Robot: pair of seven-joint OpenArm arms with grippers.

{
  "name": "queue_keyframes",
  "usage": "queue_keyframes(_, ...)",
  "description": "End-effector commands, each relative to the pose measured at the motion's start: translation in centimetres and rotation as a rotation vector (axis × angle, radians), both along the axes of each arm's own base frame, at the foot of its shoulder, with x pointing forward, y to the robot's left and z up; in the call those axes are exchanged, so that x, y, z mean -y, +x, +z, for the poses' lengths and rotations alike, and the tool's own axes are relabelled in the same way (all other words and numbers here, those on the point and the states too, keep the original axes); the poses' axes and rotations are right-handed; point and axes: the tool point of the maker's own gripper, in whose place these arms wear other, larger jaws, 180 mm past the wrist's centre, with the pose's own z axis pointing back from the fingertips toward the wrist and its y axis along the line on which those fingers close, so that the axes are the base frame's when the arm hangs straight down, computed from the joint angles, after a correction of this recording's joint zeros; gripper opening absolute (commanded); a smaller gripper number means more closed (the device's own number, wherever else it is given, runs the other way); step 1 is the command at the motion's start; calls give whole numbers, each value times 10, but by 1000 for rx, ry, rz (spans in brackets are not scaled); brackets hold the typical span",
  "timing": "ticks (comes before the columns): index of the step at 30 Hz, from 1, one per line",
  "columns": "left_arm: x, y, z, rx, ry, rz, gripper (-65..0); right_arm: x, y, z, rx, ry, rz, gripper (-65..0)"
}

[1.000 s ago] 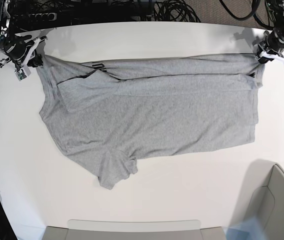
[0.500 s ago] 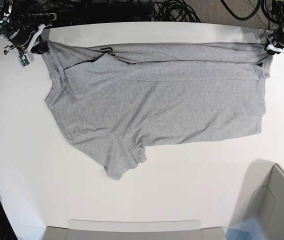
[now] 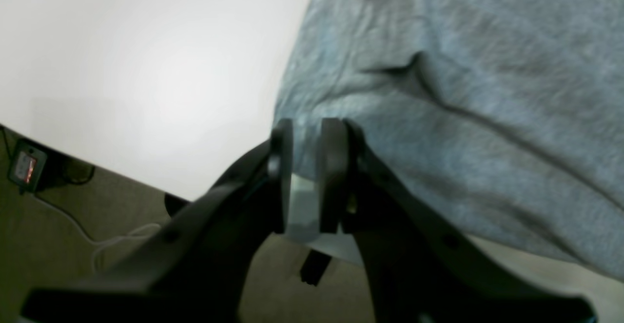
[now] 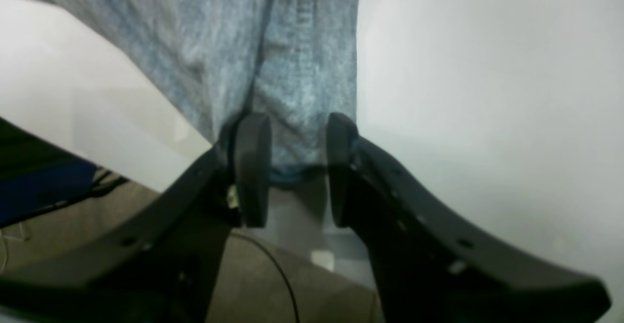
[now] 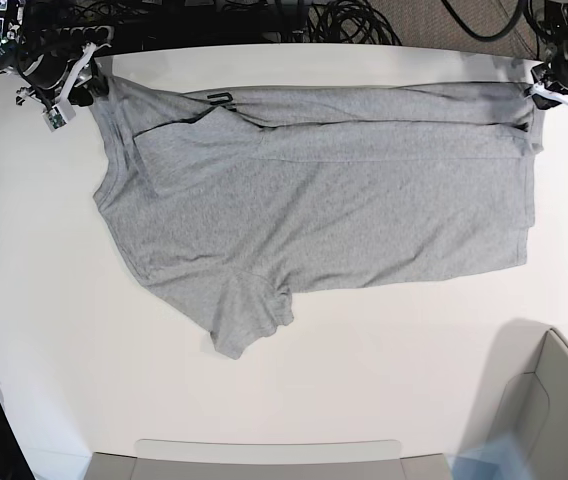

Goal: Fold the T-shirt properly
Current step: 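Release and move both grippers to the shirt's hem corners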

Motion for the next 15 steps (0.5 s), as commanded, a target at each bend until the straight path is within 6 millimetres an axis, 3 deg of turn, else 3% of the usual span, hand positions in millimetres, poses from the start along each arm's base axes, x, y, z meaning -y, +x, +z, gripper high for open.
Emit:
queue_keyframes(1,-4,7,10,11,21,-23,-536,15,2,9,15,-46,1,-444)
queue_keyframes(5,-10,11,25,36,40,-12,-537,37,18,32,96,-92,-53,-444)
queue_keyframes(8,-14,20,38,83,61,-11,-537,43,50,59,213,-113,-71,-444)
queue_keyframes(12,-4,71,66,221,62,-41,-537,38,96,87,341,-112,-58,-444)
queue_keyframes(15,6,92,71,248,18,-44,-537,27,128,102,370,-130,-22,-444)
